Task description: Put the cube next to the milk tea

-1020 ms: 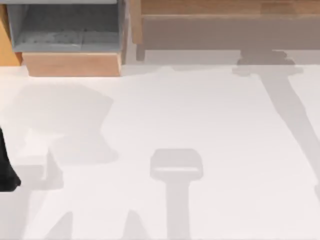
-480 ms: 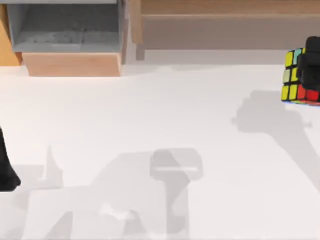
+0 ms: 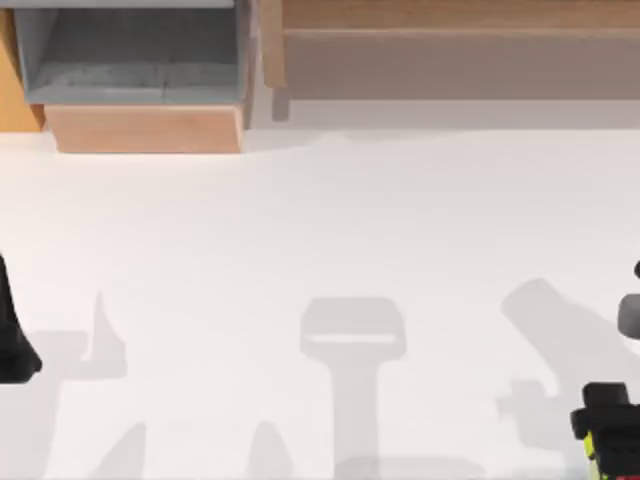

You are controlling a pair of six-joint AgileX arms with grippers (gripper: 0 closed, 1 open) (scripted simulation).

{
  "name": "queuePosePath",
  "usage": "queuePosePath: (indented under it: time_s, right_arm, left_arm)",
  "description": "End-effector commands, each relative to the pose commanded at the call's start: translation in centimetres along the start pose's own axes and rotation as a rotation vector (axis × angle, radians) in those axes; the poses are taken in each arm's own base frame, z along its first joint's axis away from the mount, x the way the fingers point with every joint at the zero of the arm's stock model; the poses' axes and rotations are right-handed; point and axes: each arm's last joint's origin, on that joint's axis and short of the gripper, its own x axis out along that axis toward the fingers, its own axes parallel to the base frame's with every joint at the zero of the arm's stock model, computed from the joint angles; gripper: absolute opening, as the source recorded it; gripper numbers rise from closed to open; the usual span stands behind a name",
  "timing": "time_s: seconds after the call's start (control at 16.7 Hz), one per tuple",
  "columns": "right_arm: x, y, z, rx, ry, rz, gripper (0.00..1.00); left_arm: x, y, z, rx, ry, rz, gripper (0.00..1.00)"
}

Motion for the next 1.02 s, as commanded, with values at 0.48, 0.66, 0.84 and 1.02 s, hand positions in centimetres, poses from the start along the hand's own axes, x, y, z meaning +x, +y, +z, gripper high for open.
queuePosePath:
  time_s: [0.48,0.66,0.84,1.02]
  right_arm:
    - [0.81,-0.11,-0.67,0.004,0.052,-0.021,0.00]
    - [0.49,0.02,-0.54,0.012,0.051,0.036,0.00]
    - [0.43,0.32,-0.47,0.017,0.070,0.073,0.00]
    - [0.57,0.63,-0.47,0.019,0.088,0.093,0.00]
  left_arm:
    - [0.00,0.00,0.00,0.000,0.000,0.000,1.00]
    - [0.00,0.00,0.00,0.000,0.000,0.000,1.00]
    - [0.00,0.00,0.00,0.000,0.000,0.000,1.00]
    - [0.00,0.00,0.00,0.000,0.000,0.000,1.00]
